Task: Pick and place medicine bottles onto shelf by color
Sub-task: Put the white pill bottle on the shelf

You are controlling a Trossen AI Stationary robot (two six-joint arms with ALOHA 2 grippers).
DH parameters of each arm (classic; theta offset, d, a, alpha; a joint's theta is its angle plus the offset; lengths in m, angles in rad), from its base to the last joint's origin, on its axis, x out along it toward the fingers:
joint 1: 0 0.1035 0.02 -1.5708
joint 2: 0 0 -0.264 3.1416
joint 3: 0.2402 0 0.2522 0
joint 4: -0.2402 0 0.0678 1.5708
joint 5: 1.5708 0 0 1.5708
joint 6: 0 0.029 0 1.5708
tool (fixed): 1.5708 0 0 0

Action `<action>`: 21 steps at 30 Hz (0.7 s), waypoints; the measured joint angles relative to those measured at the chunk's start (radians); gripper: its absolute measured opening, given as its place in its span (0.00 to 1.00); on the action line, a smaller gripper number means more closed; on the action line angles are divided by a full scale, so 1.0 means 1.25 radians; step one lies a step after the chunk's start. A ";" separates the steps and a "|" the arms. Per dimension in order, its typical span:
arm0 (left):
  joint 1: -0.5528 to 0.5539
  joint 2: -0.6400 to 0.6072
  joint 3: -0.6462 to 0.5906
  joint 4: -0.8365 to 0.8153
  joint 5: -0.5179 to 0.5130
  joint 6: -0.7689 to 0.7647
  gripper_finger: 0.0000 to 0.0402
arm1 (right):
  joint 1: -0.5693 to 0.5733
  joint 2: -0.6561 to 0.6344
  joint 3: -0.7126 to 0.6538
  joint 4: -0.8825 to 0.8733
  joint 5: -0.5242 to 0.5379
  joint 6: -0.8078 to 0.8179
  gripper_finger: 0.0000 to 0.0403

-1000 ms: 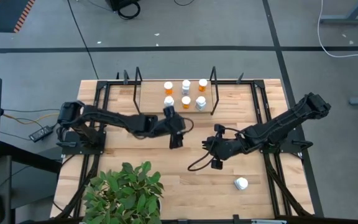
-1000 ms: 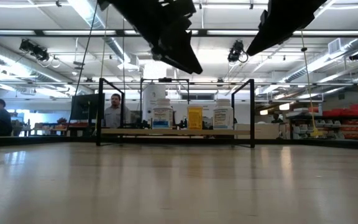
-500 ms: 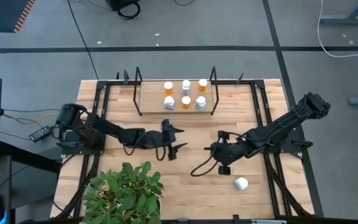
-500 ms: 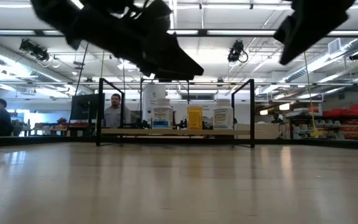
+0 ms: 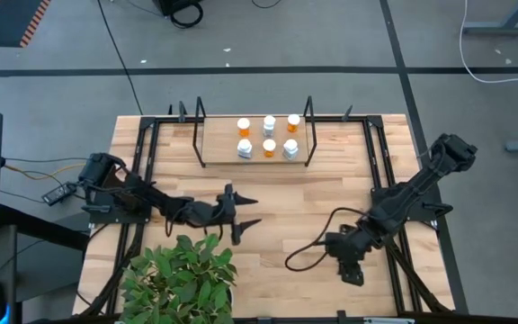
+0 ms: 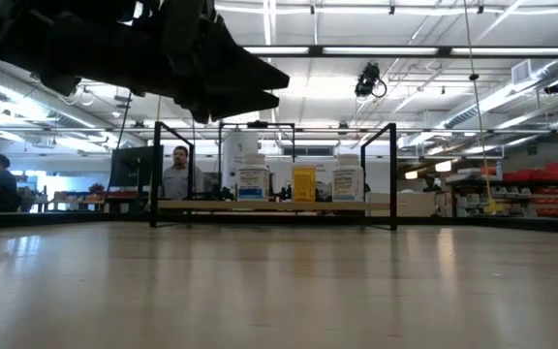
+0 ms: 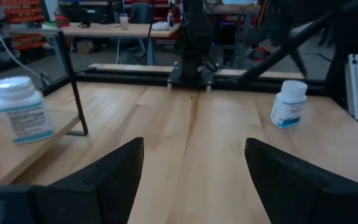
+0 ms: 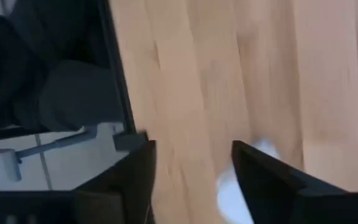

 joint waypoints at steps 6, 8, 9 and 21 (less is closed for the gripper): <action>-0.021 0.000 0.000 0.006 -0.002 0.003 0.72 | 0.077 0.000 0.000 -0.130 0.039 0.142 0.67; -0.030 0.000 0.000 0.005 -0.002 -0.007 0.72 | 0.100 0.000 0.000 -0.165 0.066 0.162 0.70; -0.035 0.000 0.000 0.004 -0.002 -0.009 0.72 | 0.109 0.000 0.000 -0.173 0.076 0.173 0.71; -0.054 0.000 0.000 0.005 -0.011 -0.015 0.72 | 0.186 0.046 -0.015 -0.174 0.182 0.190 0.74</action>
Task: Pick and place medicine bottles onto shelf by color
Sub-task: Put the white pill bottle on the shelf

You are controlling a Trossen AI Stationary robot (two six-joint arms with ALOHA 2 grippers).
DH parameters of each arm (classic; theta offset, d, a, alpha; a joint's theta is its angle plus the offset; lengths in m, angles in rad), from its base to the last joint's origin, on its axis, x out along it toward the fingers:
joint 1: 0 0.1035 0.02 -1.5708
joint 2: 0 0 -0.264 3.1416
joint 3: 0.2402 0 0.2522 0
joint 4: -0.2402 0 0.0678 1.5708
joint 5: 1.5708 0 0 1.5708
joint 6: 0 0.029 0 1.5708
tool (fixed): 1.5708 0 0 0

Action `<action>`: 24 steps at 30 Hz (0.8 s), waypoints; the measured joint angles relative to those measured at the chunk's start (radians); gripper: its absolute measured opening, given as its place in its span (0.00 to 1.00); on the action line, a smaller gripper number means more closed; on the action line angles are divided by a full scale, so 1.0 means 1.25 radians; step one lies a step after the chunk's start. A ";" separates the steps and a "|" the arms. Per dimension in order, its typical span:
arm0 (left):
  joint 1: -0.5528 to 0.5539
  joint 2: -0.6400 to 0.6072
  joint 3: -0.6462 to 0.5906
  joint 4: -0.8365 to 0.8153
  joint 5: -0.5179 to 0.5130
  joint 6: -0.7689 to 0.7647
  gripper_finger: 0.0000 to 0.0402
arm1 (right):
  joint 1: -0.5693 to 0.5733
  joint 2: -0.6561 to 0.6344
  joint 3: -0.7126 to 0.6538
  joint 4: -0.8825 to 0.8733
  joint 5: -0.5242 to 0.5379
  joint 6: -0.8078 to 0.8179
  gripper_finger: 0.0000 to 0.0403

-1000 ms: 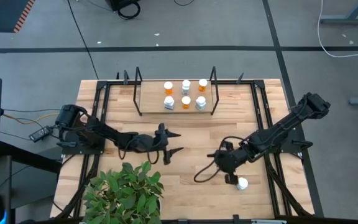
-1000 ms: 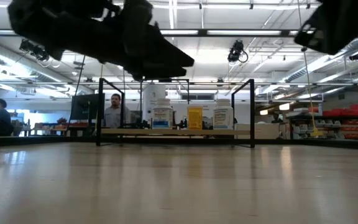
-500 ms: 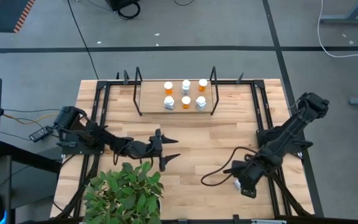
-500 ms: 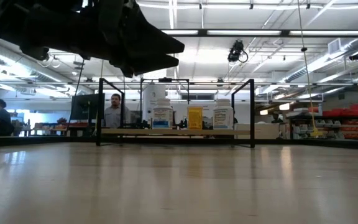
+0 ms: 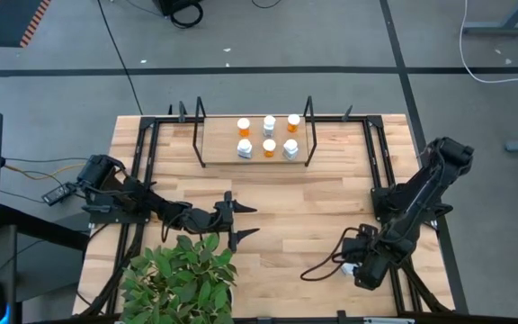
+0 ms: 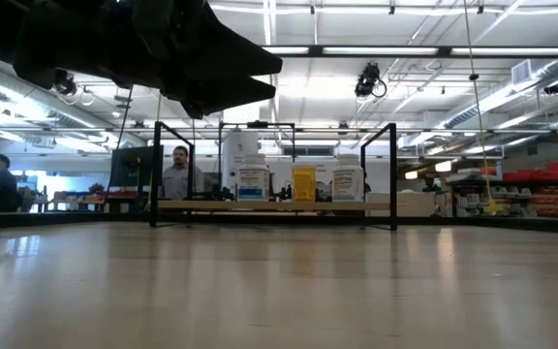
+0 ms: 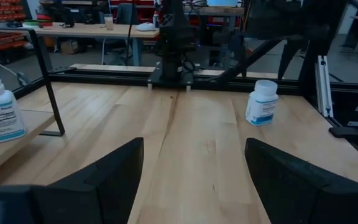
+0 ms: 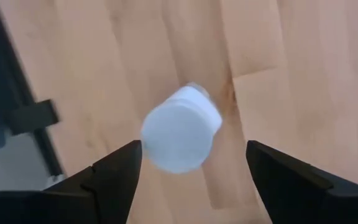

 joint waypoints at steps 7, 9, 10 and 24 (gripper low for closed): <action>0.000 0.000 0.000 -0.001 0.000 -0.002 0.72 | 0.003 0.043 -0.002 0.048 0.025 -0.021 0.74; 0.000 0.000 0.001 -0.001 0.000 -0.002 0.72 | 0.003 0.053 0.000 0.054 0.026 -0.022 0.74; 0.000 0.000 0.001 -0.001 0.000 -0.002 0.72 | 0.003 0.062 -0.001 0.050 0.021 -0.022 0.74; 0.000 0.000 0.001 -0.018 0.000 -0.025 0.72 | 0.002 0.088 -0.001 0.048 0.010 -0.031 0.74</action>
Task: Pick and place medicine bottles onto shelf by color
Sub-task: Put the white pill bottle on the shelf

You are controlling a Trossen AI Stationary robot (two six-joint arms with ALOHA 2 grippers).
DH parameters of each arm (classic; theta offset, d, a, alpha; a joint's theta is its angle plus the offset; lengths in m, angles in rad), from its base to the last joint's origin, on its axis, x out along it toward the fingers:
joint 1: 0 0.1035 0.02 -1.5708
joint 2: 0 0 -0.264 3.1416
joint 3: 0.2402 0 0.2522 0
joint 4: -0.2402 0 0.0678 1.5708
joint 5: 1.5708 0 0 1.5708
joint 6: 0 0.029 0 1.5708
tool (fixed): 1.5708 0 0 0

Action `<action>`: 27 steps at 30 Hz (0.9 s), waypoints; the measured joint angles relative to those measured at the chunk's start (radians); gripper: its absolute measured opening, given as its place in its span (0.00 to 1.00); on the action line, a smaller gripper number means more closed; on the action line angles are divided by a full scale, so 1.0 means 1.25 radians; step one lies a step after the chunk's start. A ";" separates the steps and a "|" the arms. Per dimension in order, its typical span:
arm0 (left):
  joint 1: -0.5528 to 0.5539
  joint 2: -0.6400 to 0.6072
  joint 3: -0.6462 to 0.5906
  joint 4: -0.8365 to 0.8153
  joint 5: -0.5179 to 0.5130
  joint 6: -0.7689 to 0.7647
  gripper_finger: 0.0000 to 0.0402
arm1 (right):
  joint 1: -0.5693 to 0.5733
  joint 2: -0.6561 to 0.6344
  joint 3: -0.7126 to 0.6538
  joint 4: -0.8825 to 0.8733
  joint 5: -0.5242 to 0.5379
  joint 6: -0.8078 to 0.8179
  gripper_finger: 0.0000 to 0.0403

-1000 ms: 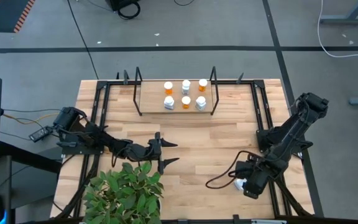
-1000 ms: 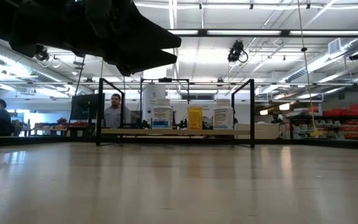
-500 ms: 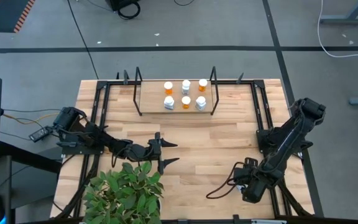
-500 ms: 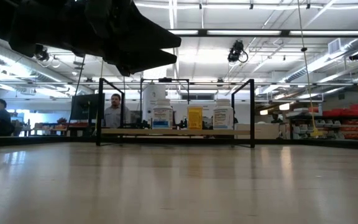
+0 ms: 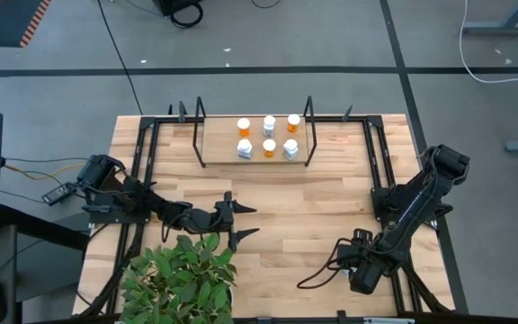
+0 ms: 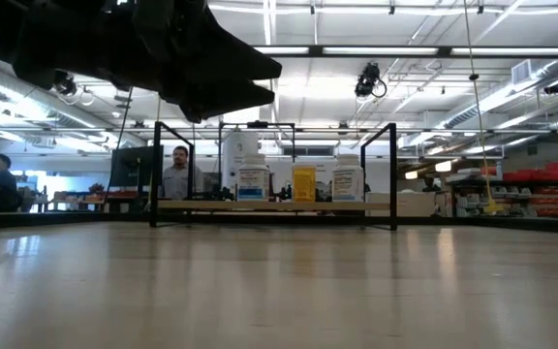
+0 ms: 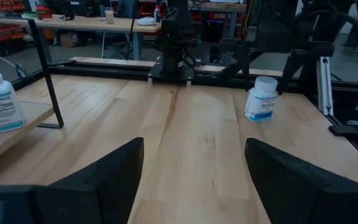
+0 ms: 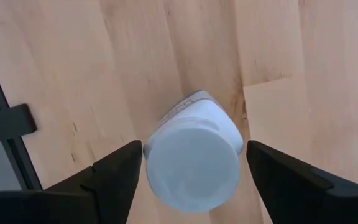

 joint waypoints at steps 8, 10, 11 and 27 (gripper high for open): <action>0.000 0.000 0.000 -0.007 0.000 -0.014 0.72 | -0.001 -0.001 0.000 -0.008 -0.001 0.031 0.65; 0.000 0.000 0.000 -0.007 0.000 -0.015 0.72 | -0.001 -0.001 0.001 -0.008 -0.001 0.031 0.60; 0.000 0.000 0.000 -0.007 0.000 -0.015 0.72 | -0.001 -0.001 0.001 -0.008 -0.002 0.030 0.57; -0.026 0.000 0.000 -0.061 0.000 -0.013 0.72 | -0.151 -0.001 0.001 0.061 0.000 -0.154 0.48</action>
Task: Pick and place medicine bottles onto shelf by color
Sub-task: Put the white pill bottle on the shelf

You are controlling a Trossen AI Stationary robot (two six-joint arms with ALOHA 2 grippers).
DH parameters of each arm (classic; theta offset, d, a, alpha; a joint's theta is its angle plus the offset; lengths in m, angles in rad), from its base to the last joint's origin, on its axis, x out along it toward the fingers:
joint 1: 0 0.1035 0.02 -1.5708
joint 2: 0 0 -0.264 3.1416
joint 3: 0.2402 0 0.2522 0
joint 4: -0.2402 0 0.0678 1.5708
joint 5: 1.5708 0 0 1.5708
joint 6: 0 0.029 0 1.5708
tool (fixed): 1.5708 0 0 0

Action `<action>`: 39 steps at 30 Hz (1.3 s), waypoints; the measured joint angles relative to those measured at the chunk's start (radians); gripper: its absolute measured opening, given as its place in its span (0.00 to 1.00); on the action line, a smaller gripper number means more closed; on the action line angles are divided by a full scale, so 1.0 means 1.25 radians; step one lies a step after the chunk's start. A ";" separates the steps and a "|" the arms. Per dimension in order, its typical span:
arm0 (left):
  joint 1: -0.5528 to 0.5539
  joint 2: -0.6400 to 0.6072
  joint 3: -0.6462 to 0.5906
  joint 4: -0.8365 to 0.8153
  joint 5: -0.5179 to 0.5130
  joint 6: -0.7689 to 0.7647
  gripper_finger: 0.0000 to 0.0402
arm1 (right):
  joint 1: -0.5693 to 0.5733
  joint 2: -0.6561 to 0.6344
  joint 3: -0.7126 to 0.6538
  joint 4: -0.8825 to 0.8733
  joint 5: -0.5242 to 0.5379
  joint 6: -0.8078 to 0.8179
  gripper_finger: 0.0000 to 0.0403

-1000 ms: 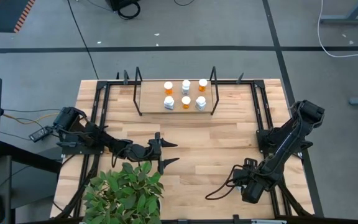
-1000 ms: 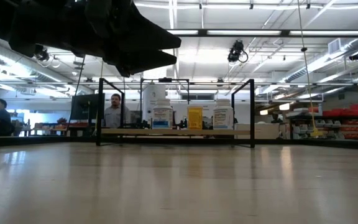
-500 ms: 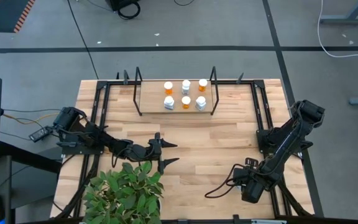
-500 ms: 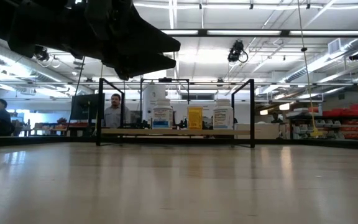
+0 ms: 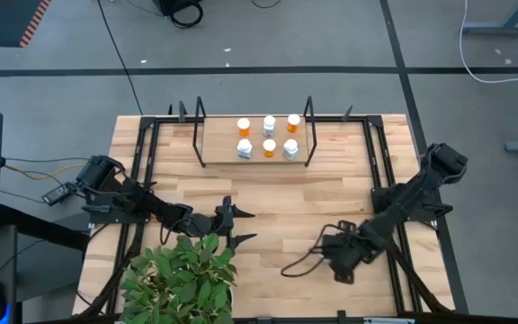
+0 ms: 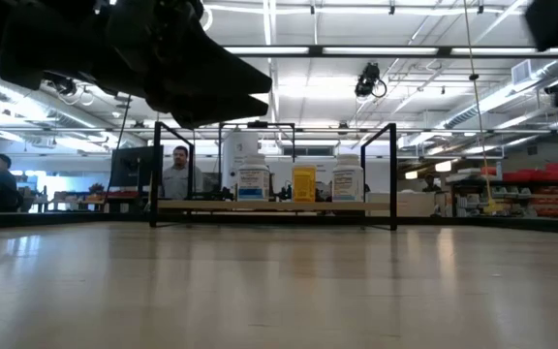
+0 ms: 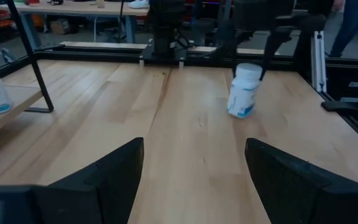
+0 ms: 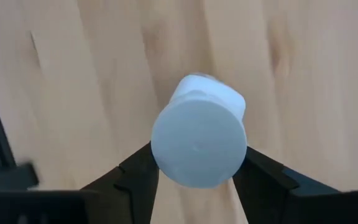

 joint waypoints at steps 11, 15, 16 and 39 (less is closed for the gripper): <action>-0.004 -0.029 0.000 -0.083 0.000 -0.009 0.72 | -0.266 0.000 0.000 0.191 0.002 -0.367 0.46; -0.004 -0.077 0.000 -0.174 -0.005 -0.015 0.72 | -0.329 0.000 0.000 0.232 0.001 -0.478 0.47; -0.003 -0.092 0.000 -0.195 -0.013 -0.014 0.72 | -0.343 0.000 0.000 0.239 0.001 -0.498 0.47; 0.008 -0.366 0.000 -0.743 -0.157 -0.124 0.72 | -0.467 0.309 0.460 0.041 0.019 -0.786 0.47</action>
